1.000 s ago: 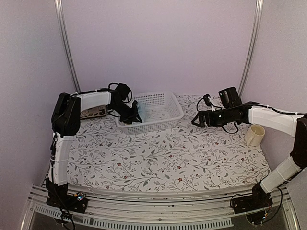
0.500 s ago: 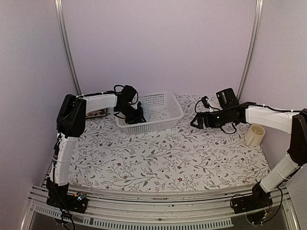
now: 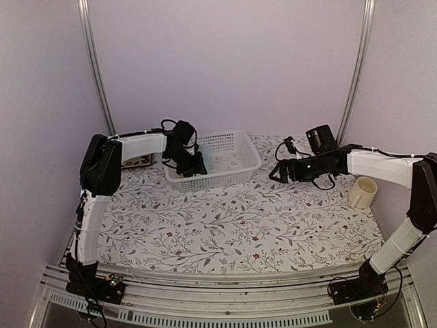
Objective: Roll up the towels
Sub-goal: Place the towel in the storage box.
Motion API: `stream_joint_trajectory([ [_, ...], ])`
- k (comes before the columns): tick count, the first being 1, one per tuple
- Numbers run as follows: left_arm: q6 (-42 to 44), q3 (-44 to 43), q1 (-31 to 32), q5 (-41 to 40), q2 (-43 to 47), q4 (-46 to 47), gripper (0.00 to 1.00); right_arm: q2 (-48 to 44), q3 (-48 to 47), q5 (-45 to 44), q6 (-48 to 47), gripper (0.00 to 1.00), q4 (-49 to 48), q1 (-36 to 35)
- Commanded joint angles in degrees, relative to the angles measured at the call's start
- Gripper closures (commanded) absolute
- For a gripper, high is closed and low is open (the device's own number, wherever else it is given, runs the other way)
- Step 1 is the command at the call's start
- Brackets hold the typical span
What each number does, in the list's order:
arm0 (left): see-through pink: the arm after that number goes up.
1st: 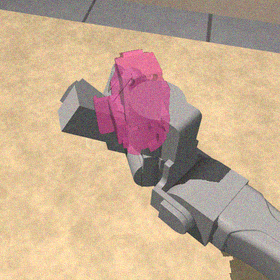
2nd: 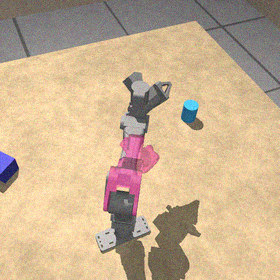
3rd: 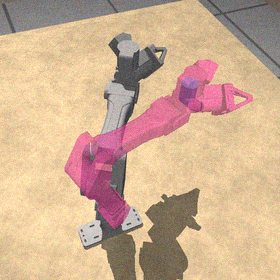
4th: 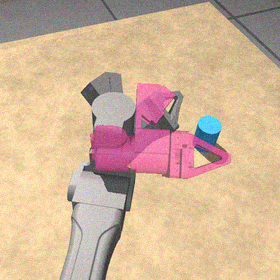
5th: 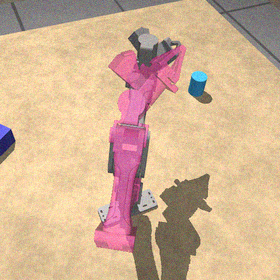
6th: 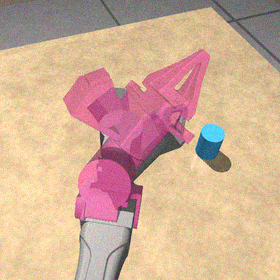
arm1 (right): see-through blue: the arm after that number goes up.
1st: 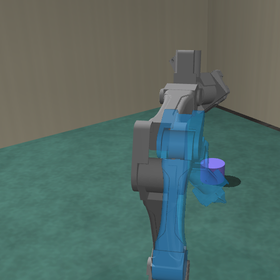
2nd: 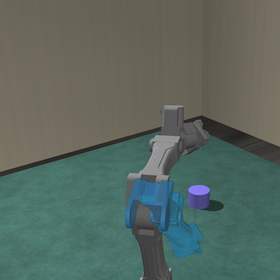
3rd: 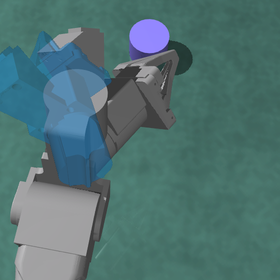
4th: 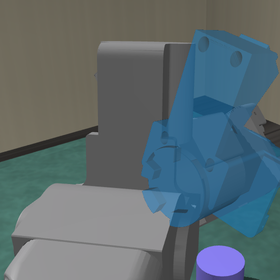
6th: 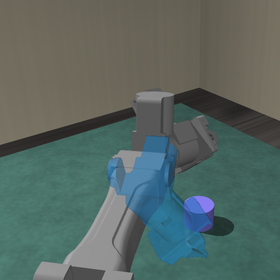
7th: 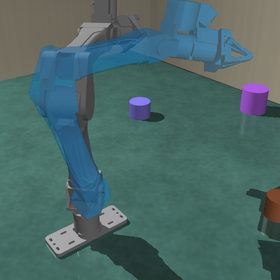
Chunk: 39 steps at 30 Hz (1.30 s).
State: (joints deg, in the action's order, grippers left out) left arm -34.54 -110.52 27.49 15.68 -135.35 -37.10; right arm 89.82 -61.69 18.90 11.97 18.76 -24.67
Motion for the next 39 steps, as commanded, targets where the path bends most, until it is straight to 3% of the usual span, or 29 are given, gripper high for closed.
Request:
stream_joint_trajectory([
  [1,-0.5,0.4,-0.5,-4.2,3.4,-1.4,0.63,0.9,-1.6,1.2,-1.0,0.01,-0.8,0.0],
  [10,-0.5,0.2,-0.7,-7.8,5.8,-0.4,0.58,1.5,-2.1,1.4,-1.5,0.01,-1.2,0.1],
  [14,-0.6,0.4,-0.9,-5.9,5.2,0.2,0.78,1.6,-2.2,1.4,-1.8,0.01,-1.3,0.0],
  [16,-0.8,0.1,-0.8,-4.2,5.2,0.7,0.82,1.8,-2.2,1.2,-1.9,0.01,-1.2,0.1],
  [21,-0.5,-0.2,-0.1,-1.8,6.9,2.3,0.83,2.0,-1.8,1.6,-2.1,0.01,-1.3,0.1],
  [32,0.8,1.6,2.3,-5.6,10.2,4.4,0.83,1.8,-1.5,1.5,-2.0,0.01,-1.4,0.1],
  [39,-1.2,-1.6,3.1,5.0,6.5,11.3,0.83,1.5,-0.7,1.7,-1.6,0.01,-1.8,0.0],
])
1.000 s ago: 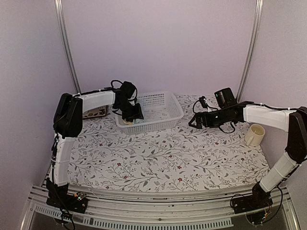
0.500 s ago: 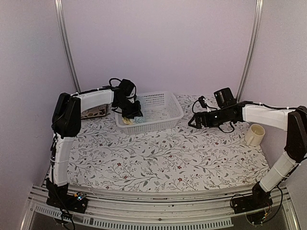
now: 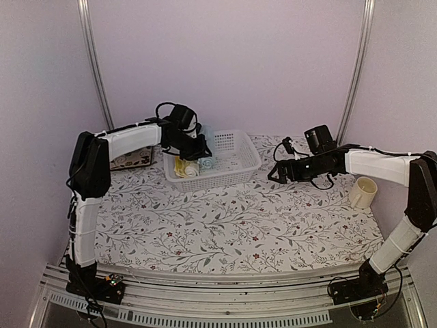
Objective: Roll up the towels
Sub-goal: Place the towel in the storage box.
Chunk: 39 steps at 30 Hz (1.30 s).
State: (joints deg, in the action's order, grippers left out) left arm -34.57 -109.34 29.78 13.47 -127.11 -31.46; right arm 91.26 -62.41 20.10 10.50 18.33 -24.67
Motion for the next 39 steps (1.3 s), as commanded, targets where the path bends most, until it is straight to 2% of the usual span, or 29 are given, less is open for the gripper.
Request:
stream_joint_trajectory([
  [1,-1.9,-3.8,0.9,8.9,-3.2,6.3,0.83,-0.1,-0.1,0.5,-0.1,0.01,-1.3,0.1],
  [4,-3.2,-6.3,1.0,10.0,-7.2,6.5,0.83,-0.2,0.0,0.3,-0.1,0.01,-1.1,0.0],
  [10,-4.9,-6.0,-0.2,9.8,-11.2,8.0,0.82,-0.6,0.8,0.2,-0.3,0.01,-1.2,0.0],
  [15,-4.8,-8.4,-1.7,9.1,-13.8,4.8,0.81,-0.4,1.0,0.3,-0.2,0.01,-1.5,0.0],
  [24,-4.3,-7.1,-3.6,4.4,-11.7,0.1,0.77,0.5,0.4,0.6,-0.3,0.01,-1.7,0.0],
  [32,-4.3,-5.2,-4.7,7.5,-11.8,-1.1,0.68,1.2,0.2,1.0,-0.3,0.01,-2.1,-0.1],
  [35,-5.0,-3.9,-4.9,10.5,-10.6,1.0,0.79,1.2,0.4,0.9,-0.3,0.01,-2.0,0.0],
  [39,-7.2,-3.3,-4.9,15.8,-9.7,2.5,0.83,0.7,0.6,0.9,-0.3,0.01,-2.0,-0.1],
])
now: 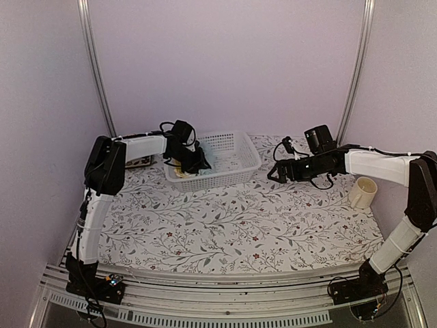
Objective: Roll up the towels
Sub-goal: Place the towel in the storage box.
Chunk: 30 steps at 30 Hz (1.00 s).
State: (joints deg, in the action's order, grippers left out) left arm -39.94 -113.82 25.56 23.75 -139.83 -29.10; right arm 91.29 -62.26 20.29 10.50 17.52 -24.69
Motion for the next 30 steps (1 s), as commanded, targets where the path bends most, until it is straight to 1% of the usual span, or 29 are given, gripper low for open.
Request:
stream_joint_trajectory([
  [1,-2.3,1.3,-0.7,6.5,3.1,0.2,0.83,0.5,0.5,0.6,-0.4,0.01,-1.1,-0.1],
  [2,-2.6,1.2,-0.8,7.5,3.1,0.2,0.83,0.4,0.5,0.5,-0.4,0.01,-1.0,-0.1],
  [4,-2.8,0.8,-0.8,9.4,2.9,-0.2,0.87,0.3,0.6,0.4,-0.4,0.01,-1.0,-0.2],
  [7,-3.3,0.8,-0.9,11.0,2.7,-0.7,0.87,0.2,0.9,0.3,-0.4,0.01,-1.1,-0.4],
  [10,-3.1,1.3,-1.1,10.6,2.9,-1.7,0.81,0.2,0.9,0.2,-0.1,0.01,-1.2,-0.6],
  [14,-2.5,2.6,-1.2,8.1,3.7,-3.2,0.76,-0.1,1.0,0.0,-0.1,0.01,-1.1,-0.8],
  [18,-0.8,1.2,-1.2,3.7,4.1,-6.0,0.61,0.1,0.9,0.1,-0.1,0.01,-1.0,-1.0],
  [27,0.5,0.2,-0.9,-1.9,7.0,-8.4,0.53,0.4,0.2,0.2,-0.5,0.01,-0.7,-1.5],
  [28,0.7,0.3,-0.8,-2.7,7.6,-8.6,0.5,0.4,0.3,0.2,-0.6,0.01,-0.7,-1.5],
  [29,0.9,0.5,-0.8,-3.4,8.0,-8.9,0.26,0.4,0.3,0.2,-0.7,0.01,-0.7,-1.4],
  [30,1.1,0.7,-0.8,-4.2,8.3,-9.2,0.06,0.3,0.4,0.2,-0.7,0.01,-0.7,-1.4],
])
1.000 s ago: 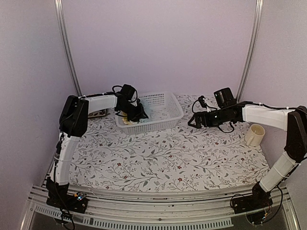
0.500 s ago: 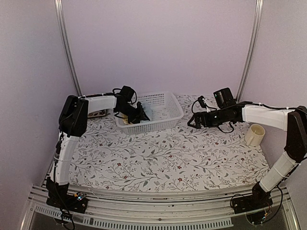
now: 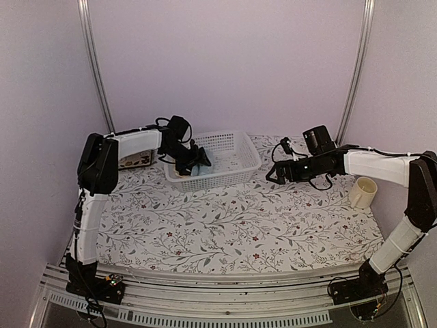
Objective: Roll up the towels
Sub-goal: Place the towel in the storage box, then adjust the towel in the storage box.
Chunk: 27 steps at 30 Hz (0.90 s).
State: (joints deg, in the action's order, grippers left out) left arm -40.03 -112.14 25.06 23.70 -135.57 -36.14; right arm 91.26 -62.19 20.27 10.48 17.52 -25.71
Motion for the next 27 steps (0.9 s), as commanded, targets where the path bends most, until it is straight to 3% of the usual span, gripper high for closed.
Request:
stream_joint_trajectory([
  [1,1.3,-0.4,-0.3,-4.6,4.2,-2.2,0.04,0.2,0.4,0.3,-0.7,0.01,-0.9,-0.4],
  [12,1.0,3.9,0.4,-6.7,7.3,-0.9,0.03,-0.3,1.6,0.0,-0.7,0.01,-1.6,-0.6],
  [16,2.6,3.8,1.5,-12.2,10.4,-0.9,0.03,-0.5,1.3,-0.9,-1.2,0.01,-1.4,-1.1],
  [22,7.5,-0.6,4.2,-23.0,13.5,-2.7,0.03,-2.1,0.4,-7.3,-2.7,0.01,1.0,-1.4],
  [27,10.0,-1.6,6.3,-23.5,13.5,-1.0,0.03,-2.8,-0.2,-13.1,-1.1,0.01,2.7,-1.3],
])
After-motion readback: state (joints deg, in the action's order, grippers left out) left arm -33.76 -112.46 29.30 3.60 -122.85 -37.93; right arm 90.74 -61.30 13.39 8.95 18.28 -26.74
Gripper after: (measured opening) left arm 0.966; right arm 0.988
